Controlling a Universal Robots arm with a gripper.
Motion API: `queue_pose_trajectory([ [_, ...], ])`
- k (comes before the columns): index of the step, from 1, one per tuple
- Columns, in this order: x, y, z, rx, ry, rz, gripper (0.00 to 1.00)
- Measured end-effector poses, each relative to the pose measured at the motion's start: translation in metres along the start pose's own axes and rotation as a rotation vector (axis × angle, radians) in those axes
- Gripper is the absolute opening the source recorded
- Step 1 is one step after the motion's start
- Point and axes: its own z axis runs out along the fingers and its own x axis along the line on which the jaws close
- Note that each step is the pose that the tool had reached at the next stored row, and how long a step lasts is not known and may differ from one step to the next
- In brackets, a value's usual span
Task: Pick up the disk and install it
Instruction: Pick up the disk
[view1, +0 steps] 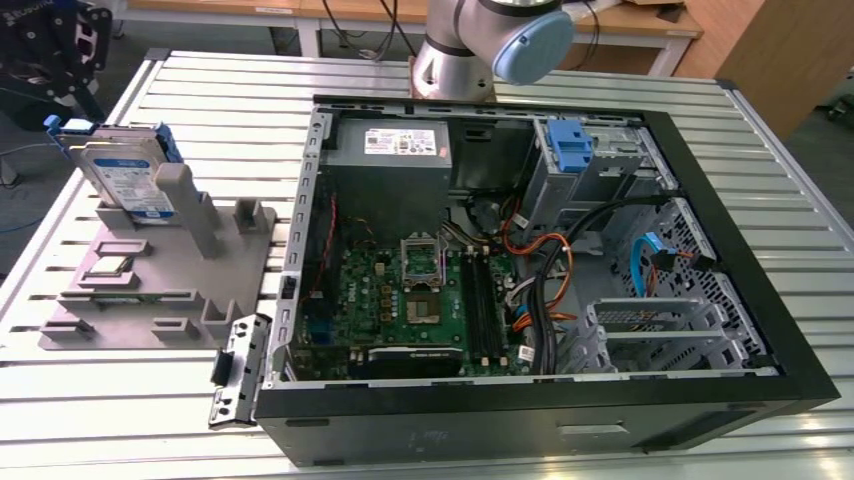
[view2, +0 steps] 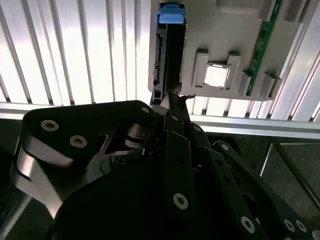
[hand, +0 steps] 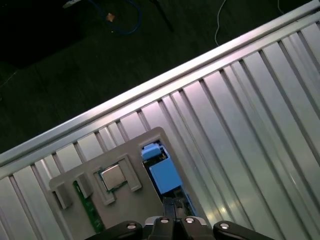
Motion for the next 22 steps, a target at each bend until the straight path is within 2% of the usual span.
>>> queue_pose_trajectory([
  [4,0.0,0.0,0.0,-0.0016,0.0025,-0.053,0.1],
  [22,0.0,0.0,0.0,-0.0019,0.0031,-0.068,0.1],
])
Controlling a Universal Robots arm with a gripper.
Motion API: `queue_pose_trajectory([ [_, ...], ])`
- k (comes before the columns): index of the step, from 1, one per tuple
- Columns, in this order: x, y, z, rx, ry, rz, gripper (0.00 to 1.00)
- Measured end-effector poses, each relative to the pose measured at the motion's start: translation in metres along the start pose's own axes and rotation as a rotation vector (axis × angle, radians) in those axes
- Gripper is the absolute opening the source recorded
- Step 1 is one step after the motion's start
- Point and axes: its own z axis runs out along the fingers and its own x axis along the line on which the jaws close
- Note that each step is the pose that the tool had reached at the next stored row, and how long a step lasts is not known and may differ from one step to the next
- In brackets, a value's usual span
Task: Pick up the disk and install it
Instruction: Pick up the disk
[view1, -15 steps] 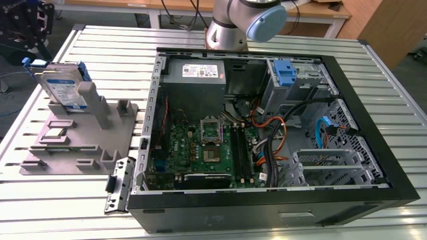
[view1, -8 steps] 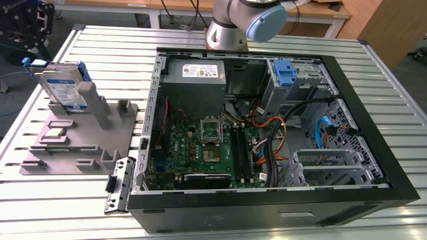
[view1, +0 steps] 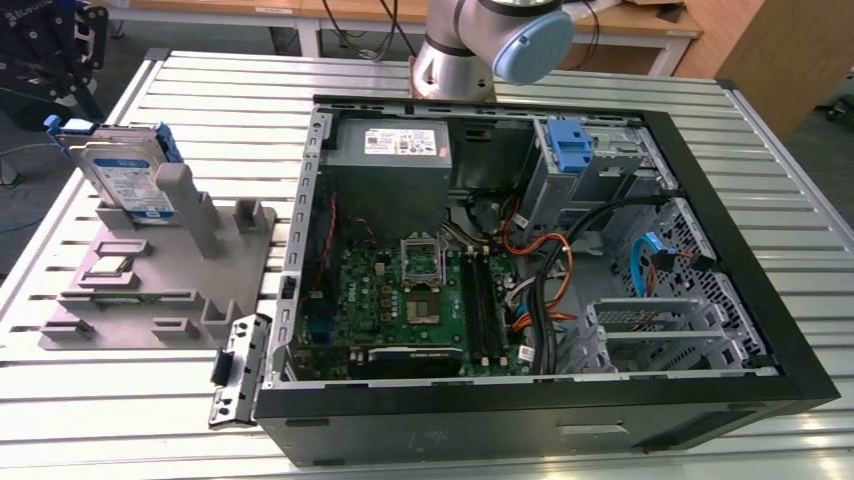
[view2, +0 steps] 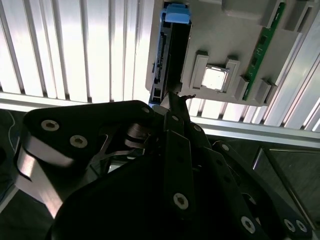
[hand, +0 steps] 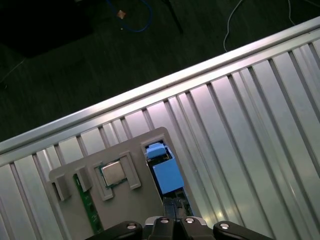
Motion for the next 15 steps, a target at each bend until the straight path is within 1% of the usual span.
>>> queue_pose_trajectory([
  [4,0.0,0.0,0.0,-0.0006,0.001,-0.022,0.1],
  [12,0.0,0.0,0.0,-0.003,0.0045,-0.099,0.1],
  [15,0.0,0.0,0.0,-0.0032,0.0049,-0.105,0.1],
])
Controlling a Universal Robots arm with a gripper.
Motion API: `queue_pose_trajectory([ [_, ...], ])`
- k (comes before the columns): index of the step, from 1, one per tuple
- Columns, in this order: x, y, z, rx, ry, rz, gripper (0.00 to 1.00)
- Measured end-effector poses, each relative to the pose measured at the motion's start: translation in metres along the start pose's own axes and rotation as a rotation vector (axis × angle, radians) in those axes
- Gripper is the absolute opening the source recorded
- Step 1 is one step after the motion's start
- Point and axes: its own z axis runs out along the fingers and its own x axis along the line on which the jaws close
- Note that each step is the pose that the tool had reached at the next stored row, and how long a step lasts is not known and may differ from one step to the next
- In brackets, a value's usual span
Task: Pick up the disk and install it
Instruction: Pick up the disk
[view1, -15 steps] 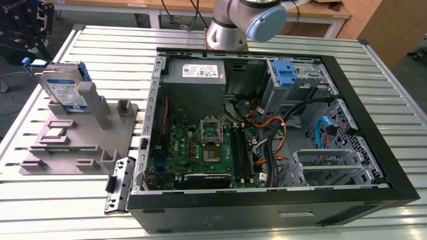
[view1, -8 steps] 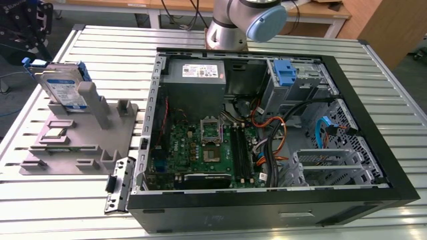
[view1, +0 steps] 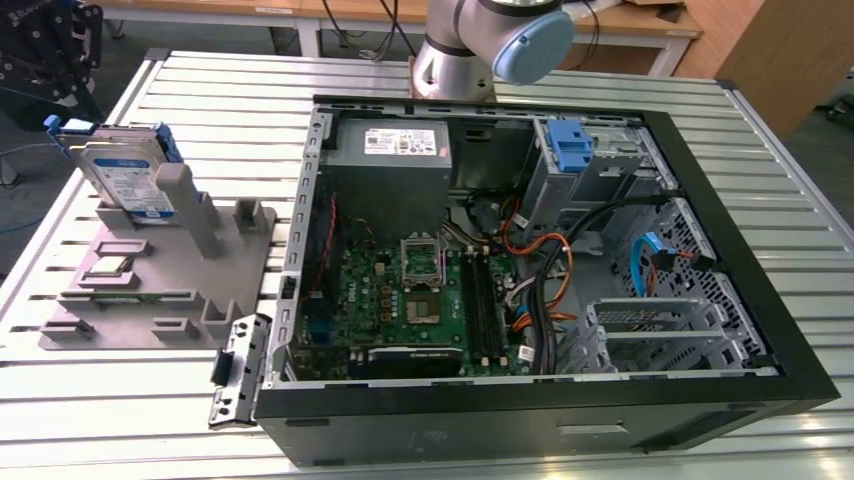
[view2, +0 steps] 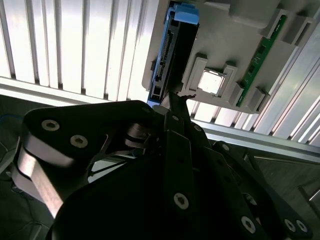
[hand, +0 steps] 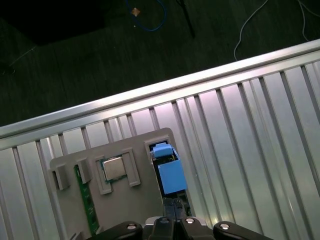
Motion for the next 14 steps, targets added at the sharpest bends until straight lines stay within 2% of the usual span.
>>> queue_pose_trajectory([
  [14,0.0,0.0,0.0,0.0,0.0,-0.001,0.1],
])
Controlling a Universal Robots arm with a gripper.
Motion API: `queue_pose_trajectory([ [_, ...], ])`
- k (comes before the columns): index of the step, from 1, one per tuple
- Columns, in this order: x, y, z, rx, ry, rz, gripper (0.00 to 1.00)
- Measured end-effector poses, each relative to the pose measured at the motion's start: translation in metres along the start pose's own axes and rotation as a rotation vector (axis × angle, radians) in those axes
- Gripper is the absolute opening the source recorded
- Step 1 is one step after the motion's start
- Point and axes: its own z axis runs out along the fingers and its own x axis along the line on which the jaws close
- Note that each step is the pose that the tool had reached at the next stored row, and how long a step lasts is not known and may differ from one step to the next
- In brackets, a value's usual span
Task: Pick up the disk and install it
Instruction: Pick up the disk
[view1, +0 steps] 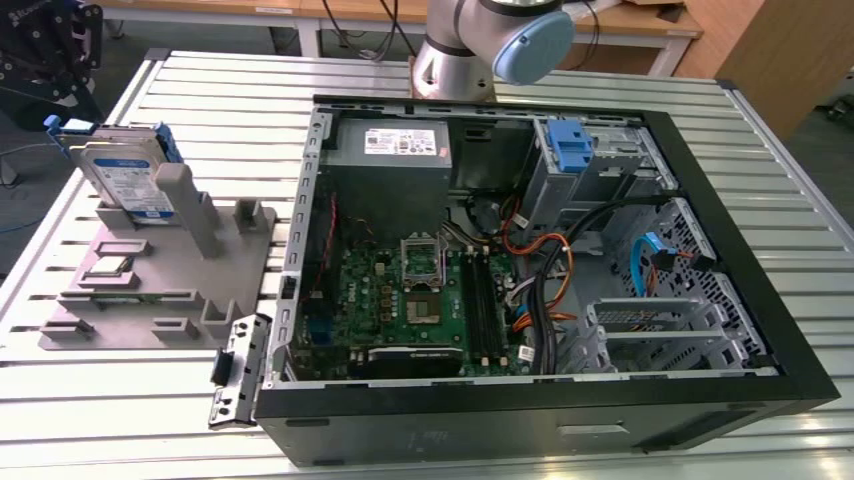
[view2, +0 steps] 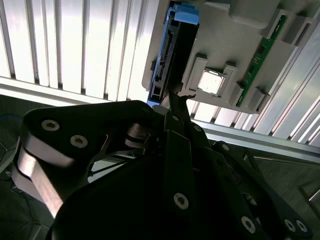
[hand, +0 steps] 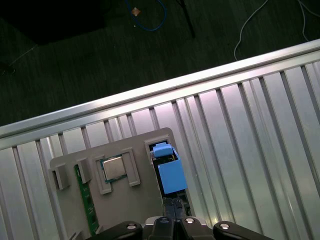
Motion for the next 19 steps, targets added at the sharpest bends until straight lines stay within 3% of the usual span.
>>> queue_pose_trajectory([
  [8,0.0,-0.0001,0.0002,-0.0006,0.0009,-0.022,0.1],
  [19,-0.0003,-0.001,0.0019,-0.0049,0.0074,-0.161,0.1],
])
